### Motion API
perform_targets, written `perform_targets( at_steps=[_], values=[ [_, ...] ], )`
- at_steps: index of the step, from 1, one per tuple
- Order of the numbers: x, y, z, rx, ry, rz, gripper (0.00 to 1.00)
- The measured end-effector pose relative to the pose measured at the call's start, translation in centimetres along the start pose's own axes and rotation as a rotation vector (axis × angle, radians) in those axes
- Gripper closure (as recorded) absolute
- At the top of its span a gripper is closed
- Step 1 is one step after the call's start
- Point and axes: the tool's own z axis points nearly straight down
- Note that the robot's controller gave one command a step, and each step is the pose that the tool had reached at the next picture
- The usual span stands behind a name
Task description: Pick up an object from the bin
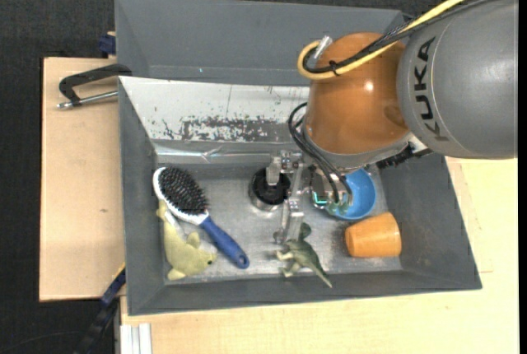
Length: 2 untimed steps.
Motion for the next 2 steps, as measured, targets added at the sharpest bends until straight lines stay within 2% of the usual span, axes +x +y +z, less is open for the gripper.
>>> perform_targets(
  at_steps=[1,2],
  values=[
    [-1.3,4.7,10.8,-0.001,-0.002,0.071,0.00],
    [1.5,7.2,12.4,0.000,-0.005,-0.021,0.00]
  ],
)
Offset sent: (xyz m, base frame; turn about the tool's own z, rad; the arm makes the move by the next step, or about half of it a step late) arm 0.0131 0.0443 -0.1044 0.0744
